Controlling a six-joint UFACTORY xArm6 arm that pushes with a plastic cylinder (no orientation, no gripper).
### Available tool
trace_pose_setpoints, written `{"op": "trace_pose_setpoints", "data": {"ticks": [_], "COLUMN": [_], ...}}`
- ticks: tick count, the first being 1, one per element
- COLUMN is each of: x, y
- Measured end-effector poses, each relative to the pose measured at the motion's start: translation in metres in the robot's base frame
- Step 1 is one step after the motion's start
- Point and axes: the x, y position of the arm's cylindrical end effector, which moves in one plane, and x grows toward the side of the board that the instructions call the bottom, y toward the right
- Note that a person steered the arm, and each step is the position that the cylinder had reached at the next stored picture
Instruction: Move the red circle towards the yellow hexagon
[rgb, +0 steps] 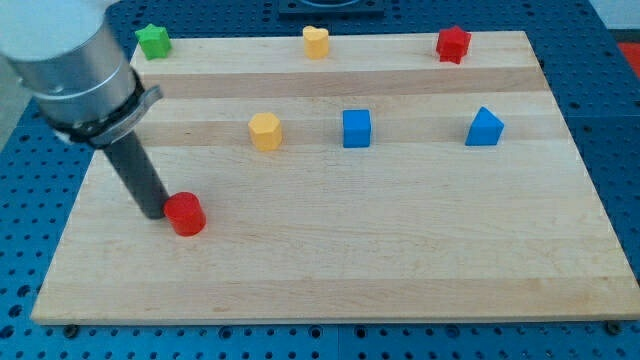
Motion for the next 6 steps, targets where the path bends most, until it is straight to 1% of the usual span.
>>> {"op": "trace_pose_setpoints", "data": {"ticks": [1,2,3,4,5,6], "x": [0.021,0.059,0.062,0.029,0.008,0.025], "y": [-0.034,-0.042,-0.003,0.033,0.038,0.043]}}
